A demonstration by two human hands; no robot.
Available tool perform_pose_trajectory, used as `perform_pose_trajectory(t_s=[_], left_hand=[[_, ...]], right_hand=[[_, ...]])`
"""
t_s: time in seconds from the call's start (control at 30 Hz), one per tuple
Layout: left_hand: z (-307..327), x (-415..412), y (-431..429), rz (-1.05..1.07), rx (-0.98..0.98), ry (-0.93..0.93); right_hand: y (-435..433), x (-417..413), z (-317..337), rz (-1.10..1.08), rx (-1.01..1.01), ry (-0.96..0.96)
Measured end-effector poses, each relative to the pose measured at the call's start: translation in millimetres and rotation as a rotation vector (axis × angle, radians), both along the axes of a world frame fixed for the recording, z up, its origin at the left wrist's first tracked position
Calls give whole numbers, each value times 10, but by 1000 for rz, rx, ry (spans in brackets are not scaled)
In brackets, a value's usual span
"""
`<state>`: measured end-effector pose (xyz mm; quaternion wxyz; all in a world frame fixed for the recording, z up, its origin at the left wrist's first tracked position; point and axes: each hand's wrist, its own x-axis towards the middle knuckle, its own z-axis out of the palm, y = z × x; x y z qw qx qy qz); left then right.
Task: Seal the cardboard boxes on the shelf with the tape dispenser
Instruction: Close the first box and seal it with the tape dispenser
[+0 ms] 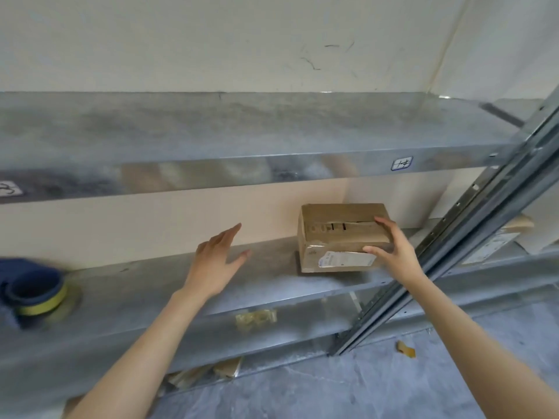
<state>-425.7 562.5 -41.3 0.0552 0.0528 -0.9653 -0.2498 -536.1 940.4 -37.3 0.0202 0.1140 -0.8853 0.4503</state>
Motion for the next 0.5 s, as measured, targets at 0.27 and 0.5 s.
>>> perform_pose_trajectory(t_s=[0.27,0.5], left_hand=[[-40,-245,189,25,-19,13],[-116,-403,306,31,-18,-11]], right_hand=[[412,-329,-105,-17,51,-75],[533,-563,-101,-13,89,-111]])
